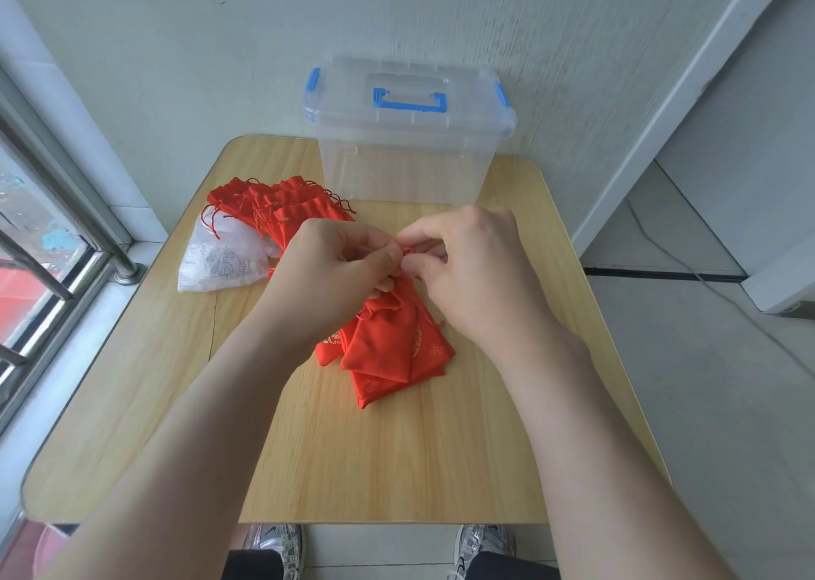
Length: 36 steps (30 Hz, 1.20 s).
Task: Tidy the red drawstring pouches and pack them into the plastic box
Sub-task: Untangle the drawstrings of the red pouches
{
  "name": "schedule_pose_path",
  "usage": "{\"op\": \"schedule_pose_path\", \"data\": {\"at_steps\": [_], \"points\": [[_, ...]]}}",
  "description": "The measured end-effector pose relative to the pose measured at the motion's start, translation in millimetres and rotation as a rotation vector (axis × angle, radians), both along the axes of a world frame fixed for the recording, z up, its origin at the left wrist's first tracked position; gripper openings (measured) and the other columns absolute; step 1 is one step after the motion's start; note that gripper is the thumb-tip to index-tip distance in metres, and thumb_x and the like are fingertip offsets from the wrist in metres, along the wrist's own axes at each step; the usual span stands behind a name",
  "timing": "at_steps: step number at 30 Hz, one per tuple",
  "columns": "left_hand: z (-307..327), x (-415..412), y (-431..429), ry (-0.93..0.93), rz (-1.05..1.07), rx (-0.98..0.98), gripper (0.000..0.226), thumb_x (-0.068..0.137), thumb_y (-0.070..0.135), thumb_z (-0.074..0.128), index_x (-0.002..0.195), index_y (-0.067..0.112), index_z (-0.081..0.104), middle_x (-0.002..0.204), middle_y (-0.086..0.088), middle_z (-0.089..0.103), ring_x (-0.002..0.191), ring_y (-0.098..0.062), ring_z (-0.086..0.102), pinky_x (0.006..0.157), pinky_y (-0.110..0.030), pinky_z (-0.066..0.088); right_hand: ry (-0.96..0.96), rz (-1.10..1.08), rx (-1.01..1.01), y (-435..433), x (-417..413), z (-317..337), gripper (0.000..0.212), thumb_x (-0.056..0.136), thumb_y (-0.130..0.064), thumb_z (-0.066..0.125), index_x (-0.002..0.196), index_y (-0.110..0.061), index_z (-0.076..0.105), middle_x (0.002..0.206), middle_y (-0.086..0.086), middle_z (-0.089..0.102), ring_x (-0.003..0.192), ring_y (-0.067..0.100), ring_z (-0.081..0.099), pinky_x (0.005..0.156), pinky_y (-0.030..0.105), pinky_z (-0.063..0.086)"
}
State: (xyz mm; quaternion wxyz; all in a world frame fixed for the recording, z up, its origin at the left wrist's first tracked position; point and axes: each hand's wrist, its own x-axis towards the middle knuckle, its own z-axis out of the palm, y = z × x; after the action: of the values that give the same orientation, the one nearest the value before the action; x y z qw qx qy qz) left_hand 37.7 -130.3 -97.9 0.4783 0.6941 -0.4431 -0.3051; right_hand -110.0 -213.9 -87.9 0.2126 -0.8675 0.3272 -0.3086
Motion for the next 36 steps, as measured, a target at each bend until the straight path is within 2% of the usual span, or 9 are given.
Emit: {"op": "schedule_pose_path", "data": {"at_steps": [9, 13, 16, 19, 22, 25, 29, 33, 36], "points": [[-5, -10, -3, -0.121, 0.096, -0.023, 0.012, 0.089, 0.007, 0.079, 0.092, 0.018, 0.083, 0.079, 0.005, 0.08, 0.072, -0.01, 0.077, 0.075, -0.037, 0.066, 0.08, 0.005, -0.104, 0, 5, -4, 0.024, 0.089, -0.007, 0.073, 0.095, -0.026, 0.086, 0.08, 0.001, 0.072, 0.076, 0.023, 0.067, 0.07, 0.039, 0.058], [-3, -11, -5, -0.073, 0.167, -0.05, 0.025, 0.087, 0.009, 0.079, 0.108, 0.019, 0.069, 0.08, 0.003, 0.08, 0.071, -0.011, 0.077, 0.067, -0.034, 0.063, 0.113, -0.024, -0.16, 0, 7, -5, 0.022, 0.09, -0.005, 0.069, 0.09, -0.02, 0.084, 0.08, 0.005, 0.07, 0.077, 0.027, 0.064, 0.069, 0.039, 0.056], [-6, -9, -8, -0.202, 0.174, -0.082, 0.025, 0.086, 0.011, 0.079, 0.104, 0.022, 0.065, 0.082, 0.007, 0.077, 0.076, -0.002, 0.073, 0.071, -0.026, 0.06, 0.133, -0.058, -0.126, 1, 11, -8, 0.019, 0.086, -0.005, 0.065, 0.083, -0.016, 0.08, 0.077, 0.003, 0.07, 0.074, 0.026, 0.066, 0.069, 0.038, 0.058], [-6, -13, -9, -0.366, 0.193, -0.151, 0.022, 0.083, 0.011, 0.084, 0.095, 0.021, 0.068, 0.08, 0.011, 0.075, 0.079, 0.001, 0.072, 0.08, -0.027, 0.059, 0.072, -0.123, 0.025, -2, 10, -4, 0.016, 0.081, -0.008, 0.066, 0.076, -0.018, 0.078, 0.069, -0.004, 0.071, 0.073, 0.022, 0.069, 0.072, 0.037, 0.06], [-5, -11, -8, -0.429, 0.224, -0.207, 0.02, 0.08, 0.014, 0.088, 0.09, 0.02, 0.072, 0.079, 0.013, 0.075, 0.08, 0.002, 0.073, 0.082, -0.029, 0.06, 0.015, -0.149, 0.144, -2, 6, 5, 0.019, 0.079, -0.009, 0.073, 0.077, -0.026, 0.082, 0.065, -0.014, 0.072, 0.071, 0.007, 0.07, 0.07, 0.018, 0.055], [-7, -8, -9, -0.495, 0.178, -0.242, 0.017, 0.082, 0.009, 0.086, 0.093, 0.016, 0.074, 0.081, 0.016, 0.073, 0.08, 0.01, 0.068, 0.077, -0.013, 0.053, 0.018, -0.179, 0.291, -3, 5, 6, 0.016, 0.079, -0.013, 0.076, 0.077, -0.028, 0.082, 0.061, -0.018, 0.07, 0.069, 0.001, 0.068, 0.06, 0.008, 0.048], [-8, -8, -10, -0.544, 0.083, -0.273, 0.024, 0.086, -0.006, 0.075, 0.099, 0.013, 0.074, 0.087, 0.014, 0.072, 0.082, 0.02, 0.061, 0.077, -0.001, 0.043, -0.143, -0.189, 0.733, -7, 3, 6, 0.012, 0.079, -0.011, 0.076, 0.076, -0.02, 0.082, 0.066, -0.005, 0.073, 0.064, 0.011, 0.066, 0.063, 0.028, 0.05], [-5, -8, -9, -0.5, 0.069, -0.324, 0.023, 0.087, -0.004, 0.073, 0.096, 0.016, 0.068, 0.088, 0.014, 0.074, 0.089, 0.003, 0.07, 0.077, -0.014, 0.053, -0.254, -0.122, 0.944, -7, 2, 11, 0.014, 0.083, -0.001, 0.07, 0.077, -0.011, 0.079, 0.069, 0.007, 0.066, 0.065, 0.016, 0.059, 0.058, 0.03, 0.044], [-3, -8, -7, -0.434, 0.103, -0.347, 0.02, 0.088, 0.0, 0.076, 0.092, 0.017, 0.068, 0.086, 0.013, 0.076, 0.086, 0.0, 0.073, 0.076, -0.017, 0.057, -0.371, -0.09, 1.112, -9, 2, 11, 0.014, 0.086, 0.003, 0.068, 0.08, -0.006, 0.076, 0.072, 0.01, 0.063, 0.062, 0.017, 0.056, 0.054, 0.028, 0.041]]}}
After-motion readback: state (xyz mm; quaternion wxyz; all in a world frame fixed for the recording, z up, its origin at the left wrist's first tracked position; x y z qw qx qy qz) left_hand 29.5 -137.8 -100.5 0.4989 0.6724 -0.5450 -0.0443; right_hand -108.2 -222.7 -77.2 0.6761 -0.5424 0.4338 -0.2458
